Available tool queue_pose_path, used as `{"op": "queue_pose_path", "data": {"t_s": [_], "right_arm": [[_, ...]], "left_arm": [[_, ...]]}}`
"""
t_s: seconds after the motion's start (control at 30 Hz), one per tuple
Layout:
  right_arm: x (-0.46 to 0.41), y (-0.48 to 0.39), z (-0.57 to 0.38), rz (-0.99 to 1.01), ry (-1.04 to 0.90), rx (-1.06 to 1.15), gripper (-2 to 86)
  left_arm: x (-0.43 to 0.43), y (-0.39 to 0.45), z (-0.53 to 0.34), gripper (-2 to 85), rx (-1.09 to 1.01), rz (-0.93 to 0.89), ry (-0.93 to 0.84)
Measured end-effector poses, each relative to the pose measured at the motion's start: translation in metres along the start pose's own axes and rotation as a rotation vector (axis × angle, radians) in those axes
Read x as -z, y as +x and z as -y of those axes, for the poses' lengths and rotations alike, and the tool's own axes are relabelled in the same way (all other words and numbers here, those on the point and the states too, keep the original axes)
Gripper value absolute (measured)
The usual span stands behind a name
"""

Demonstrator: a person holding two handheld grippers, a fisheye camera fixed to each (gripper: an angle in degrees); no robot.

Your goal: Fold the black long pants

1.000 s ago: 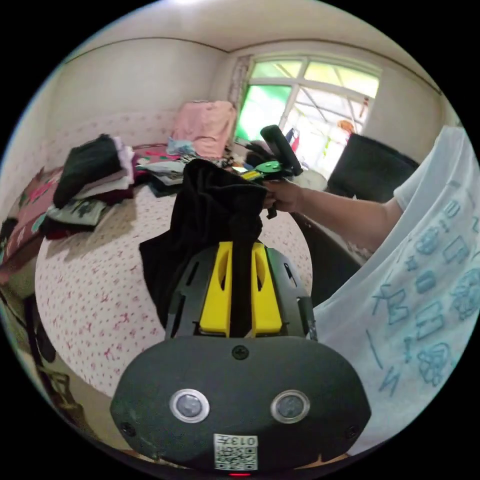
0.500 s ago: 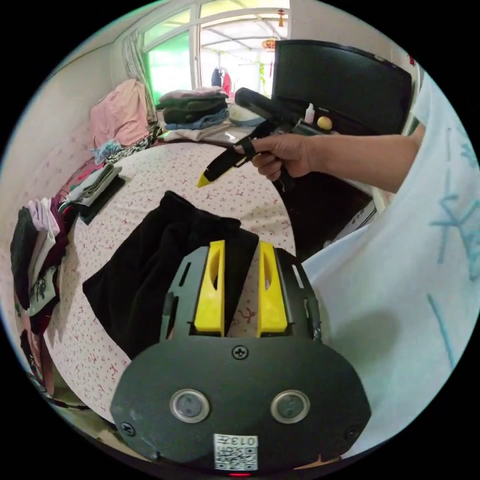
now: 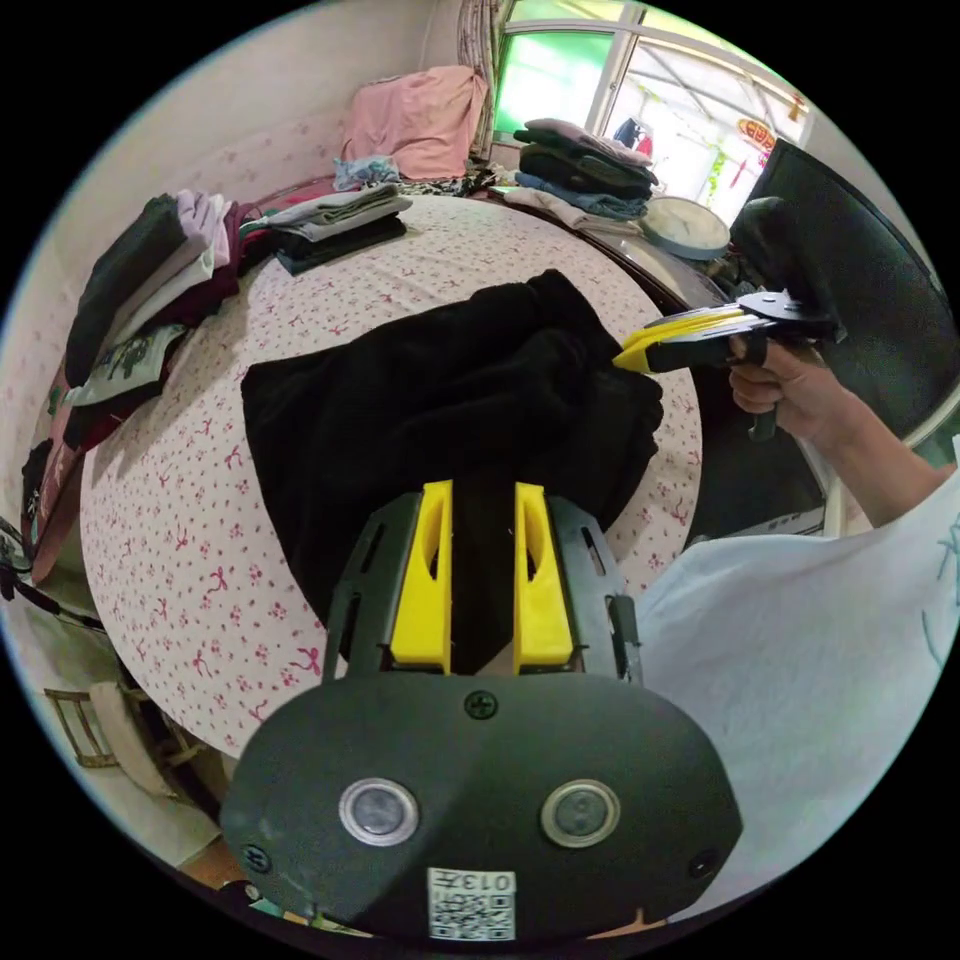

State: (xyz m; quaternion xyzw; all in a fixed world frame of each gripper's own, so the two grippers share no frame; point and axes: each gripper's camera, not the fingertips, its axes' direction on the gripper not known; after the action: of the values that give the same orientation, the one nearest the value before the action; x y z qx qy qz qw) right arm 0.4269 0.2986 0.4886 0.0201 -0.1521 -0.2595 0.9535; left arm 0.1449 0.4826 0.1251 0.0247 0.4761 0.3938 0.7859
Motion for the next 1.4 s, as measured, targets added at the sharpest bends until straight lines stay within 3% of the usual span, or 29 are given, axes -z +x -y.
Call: {"op": "queue_pose_path", "data": {"t_s": [0.13,0.23,0.33,0.47,0.6,0.73,0.83,0.9,0.97,1.03,1.23,1.33,1.4], "right_arm": [[0.019,-0.022,-0.035,-0.092,0.044,0.047,3.0],[-0.006,-0.019,-0.061,-0.162,-0.034,0.041,3.0],[0.002,-0.012,-0.074,-0.068,-0.016,0.004,3.5],[0.046,-0.033,-0.079,-0.306,0.133,0.054,4.0],[0.033,-0.052,-0.06,-0.481,0.132,0.043,4.0],[-0.002,-0.082,-0.046,-0.559,0.248,0.134,1.3],[-0.044,-0.081,-0.041,-0.648,0.125,0.168,0.3],[-0.071,-0.063,-0.045,-0.613,-0.015,0.142,0.1],[-0.065,-0.051,-0.058,-0.52,0.081,0.097,0.0],[-0.055,-0.051,-0.055,-0.485,0.05,0.089,-0.1],[-0.002,-0.083,-0.084,-0.457,0.24,0.166,-0.2],[-0.012,-0.104,-0.103,-0.466,0.225,0.255,-0.2],[-0.037,-0.1,-0.11,-0.526,0.079,0.246,-0.2]], "left_arm": [[-0.02,0.022,0.004,9.1,-0.036,0.018,-0.025],[-0.039,0.033,0.004,8.9,-0.079,0.057,-0.048],[-0.029,0.036,0.006,7.8,-0.145,0.048,-0.056],[0.002,0.017,0.004,5.1,-0.132,0.067,0.088],[-0.004,-0.012,0.037,1.0,-0.079,0.178,0.145],[-0.052,-0.031,0.079,0.3,-0.063,0.277,0.051],[-0.103,-0.05,0.095,0.1,-0.047,0.273,-0.112],[-0.119,-0.059,0.092,0.0,-0.042,0.238,-0.103],[-0.118,-0.067,0.089,-0.1,-0.031,0.22,-0.076],[-0.105,-0.076,0.089,-0.2,-0.02,0.191,-0.073],[-0.045,-0.09,0.04,-0.3,0.064,0.228,0.077],[-0.064,-0.09,0.027,-0.3,0.039,0.227,-0.025],[-0.09,-0.097,0.023,-0.3,0.044,0.19,-0.099]]}}
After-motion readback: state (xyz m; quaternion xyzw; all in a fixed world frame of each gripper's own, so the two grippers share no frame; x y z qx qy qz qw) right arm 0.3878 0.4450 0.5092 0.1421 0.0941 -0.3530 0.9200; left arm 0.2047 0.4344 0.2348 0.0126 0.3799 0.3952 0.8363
